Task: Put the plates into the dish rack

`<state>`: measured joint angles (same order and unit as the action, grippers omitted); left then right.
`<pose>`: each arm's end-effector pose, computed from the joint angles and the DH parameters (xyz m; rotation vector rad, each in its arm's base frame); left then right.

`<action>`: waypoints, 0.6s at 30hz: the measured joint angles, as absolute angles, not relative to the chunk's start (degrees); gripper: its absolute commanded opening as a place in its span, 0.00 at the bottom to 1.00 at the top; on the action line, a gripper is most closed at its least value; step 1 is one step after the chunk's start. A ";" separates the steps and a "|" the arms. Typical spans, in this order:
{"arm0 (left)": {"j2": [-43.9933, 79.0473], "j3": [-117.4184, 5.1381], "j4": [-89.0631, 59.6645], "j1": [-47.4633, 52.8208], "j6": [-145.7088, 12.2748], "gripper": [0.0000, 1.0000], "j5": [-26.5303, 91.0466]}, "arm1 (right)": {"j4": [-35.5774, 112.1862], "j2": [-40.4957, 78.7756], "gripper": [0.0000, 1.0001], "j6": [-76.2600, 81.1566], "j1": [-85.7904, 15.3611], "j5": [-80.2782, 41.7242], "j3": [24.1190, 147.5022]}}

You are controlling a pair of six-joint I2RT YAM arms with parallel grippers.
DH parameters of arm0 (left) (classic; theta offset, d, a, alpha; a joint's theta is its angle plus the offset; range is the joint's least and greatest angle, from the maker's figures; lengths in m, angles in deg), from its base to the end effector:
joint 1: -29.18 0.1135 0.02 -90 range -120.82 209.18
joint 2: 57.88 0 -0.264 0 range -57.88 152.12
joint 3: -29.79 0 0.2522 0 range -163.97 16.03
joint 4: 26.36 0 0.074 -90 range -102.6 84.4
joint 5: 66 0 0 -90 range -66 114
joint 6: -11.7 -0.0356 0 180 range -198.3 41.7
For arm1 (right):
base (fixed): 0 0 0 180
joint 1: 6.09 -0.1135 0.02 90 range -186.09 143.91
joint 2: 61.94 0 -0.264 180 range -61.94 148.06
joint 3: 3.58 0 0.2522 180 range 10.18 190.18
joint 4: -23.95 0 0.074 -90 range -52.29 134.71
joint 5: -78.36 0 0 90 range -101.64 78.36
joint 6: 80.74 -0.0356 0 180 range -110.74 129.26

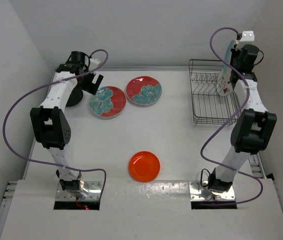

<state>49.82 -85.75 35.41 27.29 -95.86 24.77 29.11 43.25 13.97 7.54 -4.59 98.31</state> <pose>0.4144 -0.0142 0.3108 0.4302 2.4775 0.0949 0.4354 -0.1101 0.3377 0.2257 1.7145 -0.3423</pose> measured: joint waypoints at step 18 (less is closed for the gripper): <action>49.82 -84.83 35.96 27.29 -96.25 1.00 25.28 | 27.49 41.17 0.00 12.49 8.00 -6.16 86.53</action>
<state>49.82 -84.83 35.96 27.29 -96.25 25.28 27.49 41.17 12.49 8.00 -6.16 86.53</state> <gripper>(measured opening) 0.997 0.179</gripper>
